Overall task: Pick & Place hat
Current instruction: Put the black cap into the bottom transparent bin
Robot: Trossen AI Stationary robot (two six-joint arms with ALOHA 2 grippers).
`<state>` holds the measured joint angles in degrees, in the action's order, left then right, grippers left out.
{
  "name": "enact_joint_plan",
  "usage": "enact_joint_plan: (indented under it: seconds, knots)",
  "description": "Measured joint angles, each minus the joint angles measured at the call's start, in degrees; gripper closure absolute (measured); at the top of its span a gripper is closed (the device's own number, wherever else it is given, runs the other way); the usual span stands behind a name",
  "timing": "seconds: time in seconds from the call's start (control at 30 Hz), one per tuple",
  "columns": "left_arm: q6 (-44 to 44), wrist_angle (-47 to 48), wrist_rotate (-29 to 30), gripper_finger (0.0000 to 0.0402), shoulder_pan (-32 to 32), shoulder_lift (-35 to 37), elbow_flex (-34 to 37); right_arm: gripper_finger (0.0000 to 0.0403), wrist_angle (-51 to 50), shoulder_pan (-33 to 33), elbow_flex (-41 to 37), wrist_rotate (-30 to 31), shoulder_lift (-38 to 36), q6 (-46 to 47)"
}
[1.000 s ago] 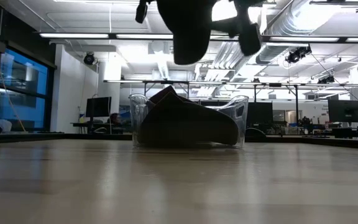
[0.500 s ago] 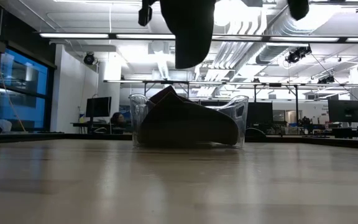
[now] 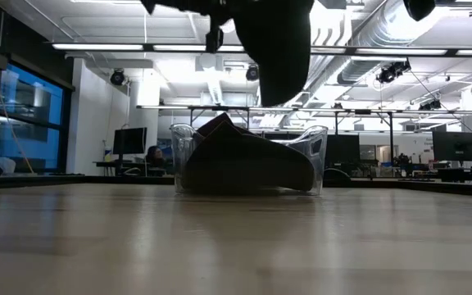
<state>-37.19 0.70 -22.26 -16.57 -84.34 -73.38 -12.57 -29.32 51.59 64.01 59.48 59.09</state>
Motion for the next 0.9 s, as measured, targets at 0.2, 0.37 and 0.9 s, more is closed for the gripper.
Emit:
enact_joint_plan:
  seconds: [0.2, 0.37, 0.9]
  knots:
    - [-0.63, -3.79, -2.96, 0.0401, -1.49, -5.74, 0.11, 0.0402, -2.76, 0.0, 0.0, -1.54, -0.24, 1.34]
    - [-3.36, -7.67, -7.64, 0.0401, -3.67, -10.49, 0.06, 0.0402, -3.95, 0.0, 0.0, -2.01, -0.24, 2.57]
    - [-2.85, -5.42, -11.7, 0.0401, -7.82, -13.11, 0.0, 0.0403, -4.35, 0.0, 0.0, -2.03, -0.24, 3.7]
